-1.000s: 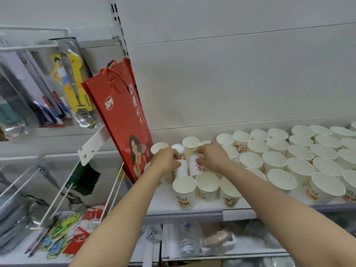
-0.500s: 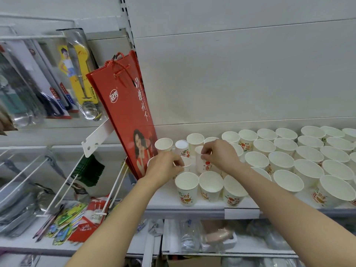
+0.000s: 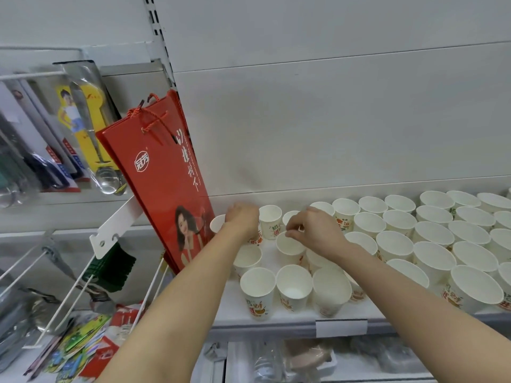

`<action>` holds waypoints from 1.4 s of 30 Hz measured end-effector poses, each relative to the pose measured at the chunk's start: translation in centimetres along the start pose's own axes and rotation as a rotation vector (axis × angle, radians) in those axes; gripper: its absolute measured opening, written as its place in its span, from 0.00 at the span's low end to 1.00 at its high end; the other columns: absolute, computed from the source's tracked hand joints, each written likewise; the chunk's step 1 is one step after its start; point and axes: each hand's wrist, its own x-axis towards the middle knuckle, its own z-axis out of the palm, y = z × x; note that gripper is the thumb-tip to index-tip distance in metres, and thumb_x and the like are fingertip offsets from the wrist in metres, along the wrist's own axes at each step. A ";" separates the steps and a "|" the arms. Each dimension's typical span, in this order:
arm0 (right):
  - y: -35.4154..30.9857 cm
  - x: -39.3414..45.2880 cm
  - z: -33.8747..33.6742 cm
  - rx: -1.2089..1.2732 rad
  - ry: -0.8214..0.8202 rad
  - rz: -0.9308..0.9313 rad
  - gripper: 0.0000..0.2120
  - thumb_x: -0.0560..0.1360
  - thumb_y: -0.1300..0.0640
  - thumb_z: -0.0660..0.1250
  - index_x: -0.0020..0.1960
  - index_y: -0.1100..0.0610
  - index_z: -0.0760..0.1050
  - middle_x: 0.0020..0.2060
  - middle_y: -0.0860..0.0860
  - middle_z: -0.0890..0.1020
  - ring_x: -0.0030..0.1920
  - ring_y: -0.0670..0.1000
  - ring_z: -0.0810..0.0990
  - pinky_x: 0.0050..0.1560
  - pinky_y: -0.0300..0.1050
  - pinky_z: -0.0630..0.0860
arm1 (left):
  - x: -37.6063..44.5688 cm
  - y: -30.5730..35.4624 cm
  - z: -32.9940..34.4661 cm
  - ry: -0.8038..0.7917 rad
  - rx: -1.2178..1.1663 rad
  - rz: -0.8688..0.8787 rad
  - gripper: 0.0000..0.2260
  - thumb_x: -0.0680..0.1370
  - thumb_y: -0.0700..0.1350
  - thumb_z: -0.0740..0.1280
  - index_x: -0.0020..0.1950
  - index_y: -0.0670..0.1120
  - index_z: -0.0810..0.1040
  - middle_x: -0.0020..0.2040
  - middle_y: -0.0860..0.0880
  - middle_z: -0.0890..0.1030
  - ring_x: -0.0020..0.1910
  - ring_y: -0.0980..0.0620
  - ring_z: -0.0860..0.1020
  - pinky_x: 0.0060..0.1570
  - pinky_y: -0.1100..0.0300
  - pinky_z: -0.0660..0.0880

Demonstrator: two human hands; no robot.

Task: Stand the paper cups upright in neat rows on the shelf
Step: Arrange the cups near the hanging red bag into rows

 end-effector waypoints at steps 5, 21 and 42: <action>0.6 3.2 0.0 0.110 -0.034 0.100 0.04 0.73 0.54 0.69 0.44 0.51 0.83 0.40 0.46 0.84 0.43 0.48 0.79 0.41 0.45 0.75 | 1.4 -0.5 0.7 0.025 0.038 0.001 0.28 0.67 0.51 0.77 0.64 0.48 0.72 0.59 0.47 0.80 0.60 0.44 0.75 0.57 0.54 0.67; 0.1 5.7 -3.0 1.073 -0.142 0.347 0.19 0.75 0.43 0.66 0.59 0.56 0.78 0.56 0.57 0.80 0.52 0.55 0.82 0.52 0.51 0.78 | -5.6 -0.8 -3.4 0.354 -1.529 -0.222 0.19 0.72 0.52 0.76 0.58 0.45 0.80 0.52 0.49 0.84 0.52 0.52 0.82 0.53 0.59 0.79; 3.4 6.9 -4.3 0.783 -0.131 0.336 0.23 0.65 0.66 0.75 0.58 0.56 0.77 0.52 0.54 0.81 0.49 0.50 0.79 0.42 0.37 0.72 | 4.4 0.4 1.6 0.011 -0.311 0.165 0.32 0.63 0.58 0.75 0.66 0.60 0.72 0.64 0.54 0.77 0.63 0.49 0.75 0.60 0.50 0.72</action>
